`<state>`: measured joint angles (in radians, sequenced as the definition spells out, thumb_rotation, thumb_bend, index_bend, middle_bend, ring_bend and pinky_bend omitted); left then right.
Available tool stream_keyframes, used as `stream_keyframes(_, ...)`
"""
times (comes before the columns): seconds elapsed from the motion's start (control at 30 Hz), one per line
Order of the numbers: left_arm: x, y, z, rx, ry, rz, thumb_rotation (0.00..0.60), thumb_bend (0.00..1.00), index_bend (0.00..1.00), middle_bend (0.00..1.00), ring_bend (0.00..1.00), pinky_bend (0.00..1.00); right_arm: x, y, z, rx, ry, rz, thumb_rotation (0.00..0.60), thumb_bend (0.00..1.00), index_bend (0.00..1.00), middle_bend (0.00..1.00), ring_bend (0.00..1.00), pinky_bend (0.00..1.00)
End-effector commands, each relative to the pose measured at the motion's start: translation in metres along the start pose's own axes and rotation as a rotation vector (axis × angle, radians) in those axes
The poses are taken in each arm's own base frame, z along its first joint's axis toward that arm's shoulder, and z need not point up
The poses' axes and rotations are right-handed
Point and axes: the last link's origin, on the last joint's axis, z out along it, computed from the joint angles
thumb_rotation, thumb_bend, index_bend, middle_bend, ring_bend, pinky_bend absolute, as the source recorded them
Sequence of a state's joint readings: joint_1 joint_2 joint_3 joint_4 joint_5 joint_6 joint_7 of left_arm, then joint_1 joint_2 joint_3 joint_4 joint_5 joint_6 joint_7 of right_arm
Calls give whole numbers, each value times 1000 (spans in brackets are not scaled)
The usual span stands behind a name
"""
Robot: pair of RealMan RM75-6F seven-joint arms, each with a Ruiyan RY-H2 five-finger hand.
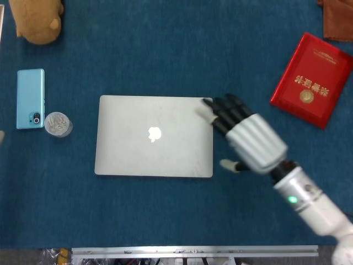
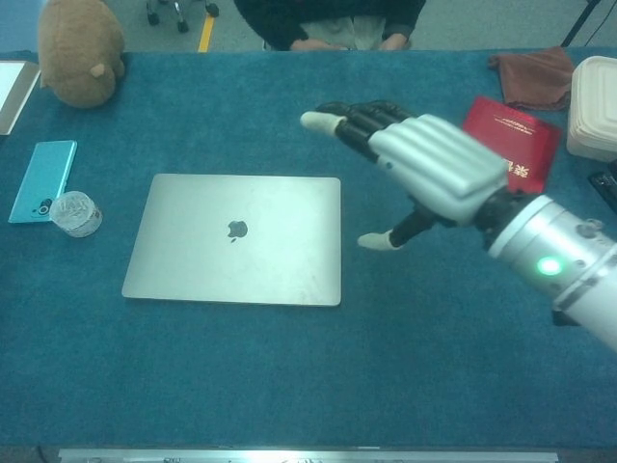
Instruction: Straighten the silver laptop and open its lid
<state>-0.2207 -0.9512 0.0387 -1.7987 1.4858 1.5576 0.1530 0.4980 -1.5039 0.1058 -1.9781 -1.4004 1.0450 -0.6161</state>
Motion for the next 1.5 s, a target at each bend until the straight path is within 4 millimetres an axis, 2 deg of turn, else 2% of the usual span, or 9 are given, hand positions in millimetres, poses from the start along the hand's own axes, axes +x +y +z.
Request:
stream_keyframes(0.03,3,-3,-3,8,7,5,600,170,70,0,0,0,-16,-21,23,59,-47,-31,600,84,0,12,0,26)
stream_keyframes(0.23,8,-9,-7,25,18,5,600,170,71,0,0,0,-40,-44,48,109,-97,-75,600,84,0,12,0,26)
stream_keyframes(0.53,12,-17,-15,35,31,5,600,170,71,0,0,0,-74,-71,75,143,-136,-116,600,84,0,12,0,26)
stream_keyframes(1.23,12,-24,-22,40,46,-3,600,170,71,0,0,0,-116,-97,103,157,-161,-120,600,87,0,12,0,26)
stream_keyframes(1.5,12,-30,-23,46,53,-10,600,170,71,0,0,0,-125,-102,111,157,-152,-137,600,106,0,12,0,26)
